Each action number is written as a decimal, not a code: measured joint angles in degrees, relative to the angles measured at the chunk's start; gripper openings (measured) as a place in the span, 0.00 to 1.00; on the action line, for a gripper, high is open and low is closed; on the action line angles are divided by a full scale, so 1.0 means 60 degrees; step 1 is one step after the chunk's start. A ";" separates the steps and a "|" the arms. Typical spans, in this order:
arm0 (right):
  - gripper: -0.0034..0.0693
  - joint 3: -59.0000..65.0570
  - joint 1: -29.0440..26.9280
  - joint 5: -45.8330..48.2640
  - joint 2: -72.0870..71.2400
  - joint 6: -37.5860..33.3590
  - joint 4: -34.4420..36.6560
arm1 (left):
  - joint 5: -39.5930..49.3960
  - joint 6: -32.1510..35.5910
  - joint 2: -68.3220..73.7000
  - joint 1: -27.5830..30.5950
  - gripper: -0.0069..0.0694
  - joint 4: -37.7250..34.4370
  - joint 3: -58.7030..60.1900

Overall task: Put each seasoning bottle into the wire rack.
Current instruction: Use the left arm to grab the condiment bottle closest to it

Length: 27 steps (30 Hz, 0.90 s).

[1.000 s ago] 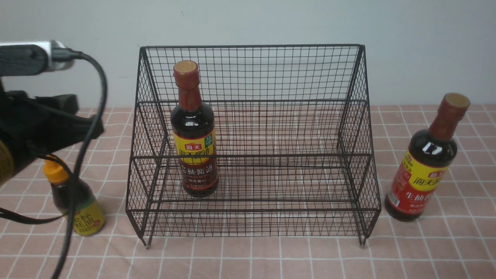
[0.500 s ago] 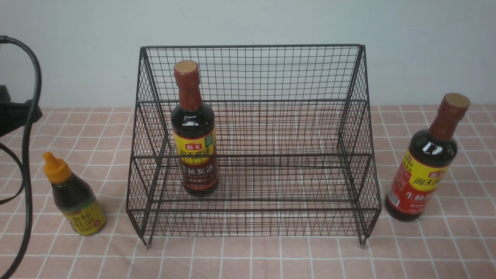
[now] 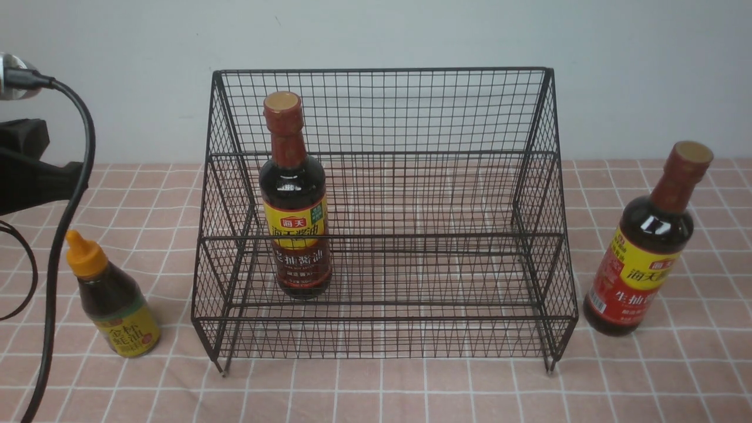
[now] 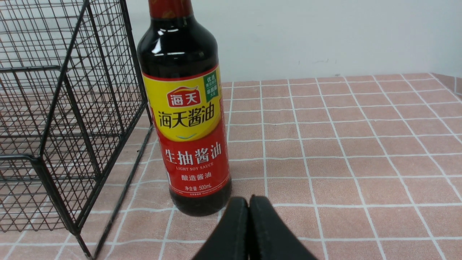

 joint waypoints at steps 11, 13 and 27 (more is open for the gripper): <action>0.03 0.0000 0.0000 0.0000 0.0000 0.0027 0.0000 | 0.0581 0.6914 0.0000 -0.0071 0.11 -0.7057 0.0000; 0.03 0.0000 0.0000 0.0000 0.0000 0.0027 0.0000 | 0.1358 0.9855 -0.0010 -0.0161 0.11 -0.9472 0.0000; 0.03 0.0000 0.0000 0.0000 0.0000 0.0027 0.0000 | 0.1523 1.6277 -0.0311 -0.0348 0.11 -1.6296 0.0410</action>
